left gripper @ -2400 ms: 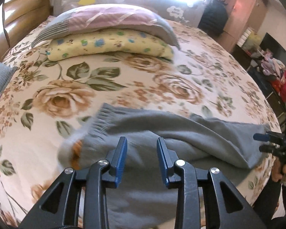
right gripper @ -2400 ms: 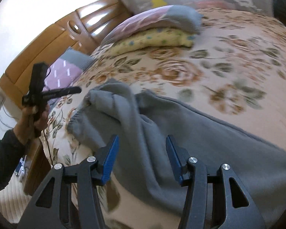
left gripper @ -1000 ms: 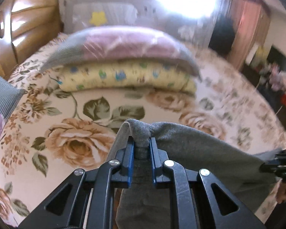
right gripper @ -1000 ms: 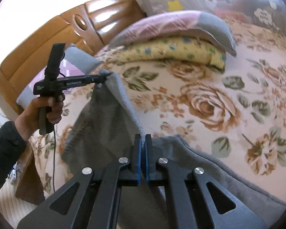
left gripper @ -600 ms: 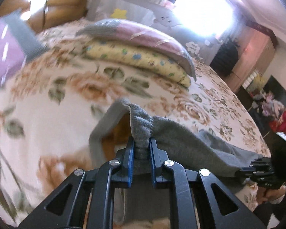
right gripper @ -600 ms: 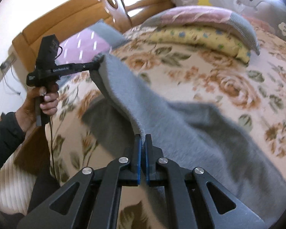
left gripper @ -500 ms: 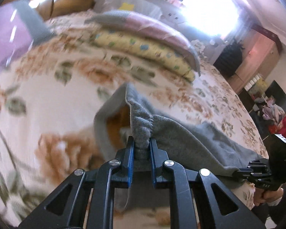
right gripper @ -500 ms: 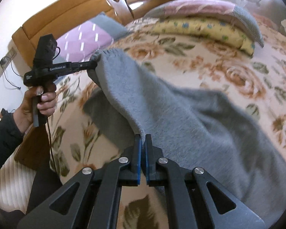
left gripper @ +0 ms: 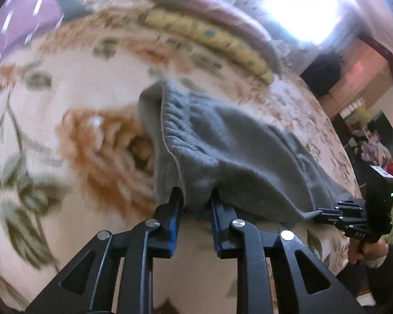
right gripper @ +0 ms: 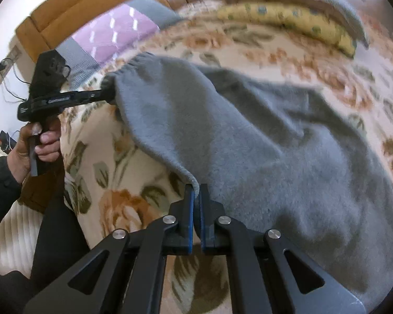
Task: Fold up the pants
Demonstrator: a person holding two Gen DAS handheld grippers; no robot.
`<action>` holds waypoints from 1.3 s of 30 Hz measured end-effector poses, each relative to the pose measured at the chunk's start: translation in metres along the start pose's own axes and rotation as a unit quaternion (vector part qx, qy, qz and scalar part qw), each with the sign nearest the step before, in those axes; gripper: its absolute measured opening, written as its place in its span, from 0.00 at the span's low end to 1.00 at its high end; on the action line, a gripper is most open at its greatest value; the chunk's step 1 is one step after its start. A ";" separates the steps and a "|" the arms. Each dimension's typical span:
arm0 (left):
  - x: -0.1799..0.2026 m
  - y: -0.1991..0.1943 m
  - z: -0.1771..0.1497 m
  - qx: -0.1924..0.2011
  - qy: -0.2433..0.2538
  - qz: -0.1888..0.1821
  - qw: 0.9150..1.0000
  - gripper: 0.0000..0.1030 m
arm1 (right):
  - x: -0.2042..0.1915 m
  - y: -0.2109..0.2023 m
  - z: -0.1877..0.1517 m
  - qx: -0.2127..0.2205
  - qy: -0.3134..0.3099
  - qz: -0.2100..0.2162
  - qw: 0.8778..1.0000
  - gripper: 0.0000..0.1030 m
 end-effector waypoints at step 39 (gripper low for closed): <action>-0.016 0.029 0.003 0.054 -0.119 0.096 0.987 0.24 | -0.064 0.178 0.224 -0.083 -0.051 0.091 0.991 0.11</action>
Point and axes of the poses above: each gripper's, at about its wrist camera, not at the fingertips, and y roughly the way its jaws point, x to its right, z to its top, the point moved 10 cm from there along y, roughly the way its jaws point
